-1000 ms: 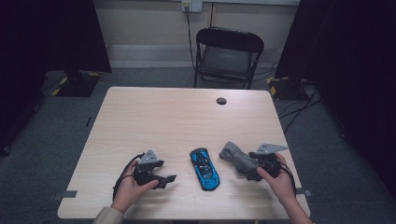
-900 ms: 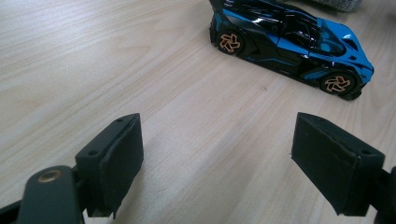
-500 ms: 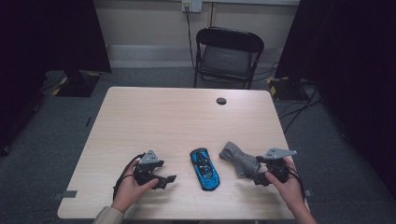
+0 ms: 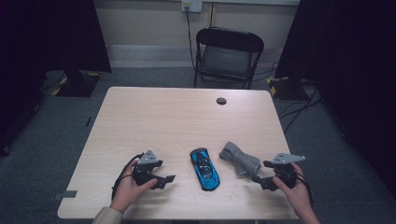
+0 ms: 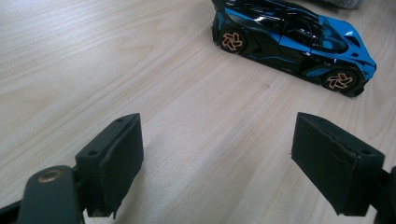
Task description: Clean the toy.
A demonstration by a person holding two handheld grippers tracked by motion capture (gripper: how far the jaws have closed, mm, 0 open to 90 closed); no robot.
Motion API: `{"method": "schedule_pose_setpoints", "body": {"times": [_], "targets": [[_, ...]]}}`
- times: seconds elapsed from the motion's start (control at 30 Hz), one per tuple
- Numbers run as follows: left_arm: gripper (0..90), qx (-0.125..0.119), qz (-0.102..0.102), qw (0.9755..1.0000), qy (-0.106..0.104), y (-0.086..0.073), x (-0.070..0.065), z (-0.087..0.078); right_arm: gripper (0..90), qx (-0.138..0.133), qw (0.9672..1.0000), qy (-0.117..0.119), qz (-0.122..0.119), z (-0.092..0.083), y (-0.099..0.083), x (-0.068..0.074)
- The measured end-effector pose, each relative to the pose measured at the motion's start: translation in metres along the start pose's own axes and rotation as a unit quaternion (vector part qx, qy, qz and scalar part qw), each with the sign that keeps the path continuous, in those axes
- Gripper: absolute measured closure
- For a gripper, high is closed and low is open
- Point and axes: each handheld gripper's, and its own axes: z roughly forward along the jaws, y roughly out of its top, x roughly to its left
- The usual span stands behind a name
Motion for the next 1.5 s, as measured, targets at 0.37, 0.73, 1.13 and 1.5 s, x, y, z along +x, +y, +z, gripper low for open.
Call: {"method": "schedule_pose_setpoints", "body": {"times": [0.37,0.73,1.13,1.5], "targets": [[16.7,0.003,-0.001,1.0000,0.002,-0.002,0.001,0.000,14.8,0.002,0.9999,-0.004,0.009,-0.010,-0.014,-0.005],[16.6,0.001,0.001,1.0000,0.000,-0.002,0.001,0.001,14.9,0.006,0.9999,-0.008,0.012,-0.013,-0.024,-0.007],[16.6,0.008,0.006,0.9999,0.004,-0.005,0.004,0.000,14.9,0.021,0.9994,-0.026,-0.002,-0.013,-0.036,-0.010],[17.0,0.018,0.029,0.9993,0.015,-0.010,0.010,-0.011,14.9,0.019,0.9992,-0.035,-0.009,-0.013,-0.043,-0.012]]}}
